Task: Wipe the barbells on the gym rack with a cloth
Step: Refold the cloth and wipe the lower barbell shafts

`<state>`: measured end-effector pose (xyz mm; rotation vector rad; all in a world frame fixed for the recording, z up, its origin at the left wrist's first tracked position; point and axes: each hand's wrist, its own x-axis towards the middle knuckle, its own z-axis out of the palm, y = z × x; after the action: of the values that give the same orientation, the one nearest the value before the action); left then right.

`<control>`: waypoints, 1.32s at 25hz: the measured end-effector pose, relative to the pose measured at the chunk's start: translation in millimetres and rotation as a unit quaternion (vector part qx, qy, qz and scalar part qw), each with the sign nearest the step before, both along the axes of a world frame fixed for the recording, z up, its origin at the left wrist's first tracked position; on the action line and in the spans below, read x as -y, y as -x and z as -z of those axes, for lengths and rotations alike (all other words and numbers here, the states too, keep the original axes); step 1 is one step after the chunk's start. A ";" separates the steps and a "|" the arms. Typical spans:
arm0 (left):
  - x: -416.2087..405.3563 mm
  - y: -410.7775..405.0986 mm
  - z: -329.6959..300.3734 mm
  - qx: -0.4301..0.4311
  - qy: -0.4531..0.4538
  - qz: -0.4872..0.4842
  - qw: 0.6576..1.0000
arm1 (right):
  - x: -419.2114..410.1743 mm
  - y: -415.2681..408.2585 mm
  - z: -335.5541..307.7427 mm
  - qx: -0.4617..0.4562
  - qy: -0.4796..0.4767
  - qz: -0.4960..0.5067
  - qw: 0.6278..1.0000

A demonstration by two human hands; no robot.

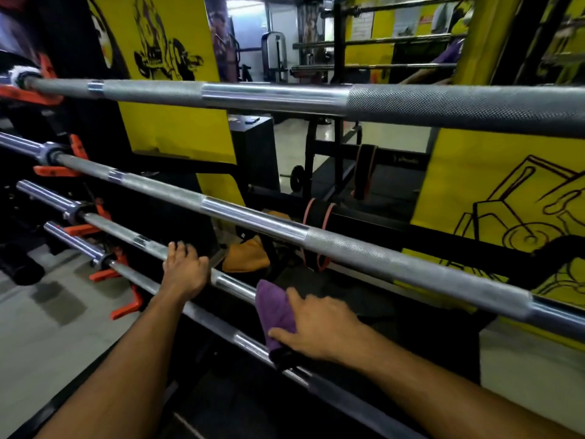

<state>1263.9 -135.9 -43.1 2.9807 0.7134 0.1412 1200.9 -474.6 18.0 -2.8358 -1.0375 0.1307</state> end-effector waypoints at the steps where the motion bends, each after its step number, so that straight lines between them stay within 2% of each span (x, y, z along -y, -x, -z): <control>1: -0.9 0.1 -0.2 -0.005 0.004 0.003 1.000 | 1.5 0.5 3.4 0.023 0.004 -0.017 1.000; 3: 2.6 3.4 -4.5 -0.005 0.024 0.012 1.000 | 8.9 -2.2 9.5 0.045 0.030 -0.064 0.996; 7: 1.3 19.8 -16.3 0.028 0.071 -0.003 0.997 | 14.4 -6.8 5.8 0.005 0.056 -0.132 0.990; 10: -0.8 25.3 -14.5 0.092 0.176 -0.039 0.979 | 1.7 -10.3 0.7 -0.026 0.042 -0.097 0.994; 13: 2.6 20.7 -12.1 0.122 0.220 -0.035 0.967 | -28.6 -18.0 4.3 -0.021 0.020 -0.030 0.999; 16: 2.6 21.3 -11.7 0.119 0.213 -0.031 0.969 | -57.5 -12.6 11.6 0.096 0.073 -0.086 0.989; 18: 0.4 20.6 -11.7 0.109 0.209 -0.026 0.971 | -47.4 -4.6 12.5 0.134 0.091 -0.143 0.976; 21: -5.8 17.0 -6.8 0.089 0.211 -0.020 0.973 | -14.0 -4.8 12.5 0.084 0.111 -0.152 0.979; 25: -7.0 16.8 -8.6 0.091 0.226 -0.028 0.969 | -47.5 -37.5 8.6 -0.056 0.005 -0.064 0.996; 26: -6.5 17.5 -9.2 0.093 0.223 -0.025 0.970 | -65.9 -44.1 7.4 -0.063 -0.004 -0.066 0.996; 29: -4.8 20.5 -13.2 0.092 0.232 -0.020 0.968 | -96.5 -38.9 2.7 0.022 0.049 -0.129 0.990; 31: -5.5 21.6 -13.1 0.091 0.234 -0.016 0.968 | -80.4 -27.2 10.1 0.094 0.075 -0.177 0.977; 33: -7.1 21.8 -11.9 0.091 0.238 -0.010 0.967 | -56.3 -31.0 17.9 0.070 0.066 -0.172 0.980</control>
<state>1242.1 -128.8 -31.2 2.4679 0.6468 0.2089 1231.9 -418.3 0.2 -2.7826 -1.6012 0.0314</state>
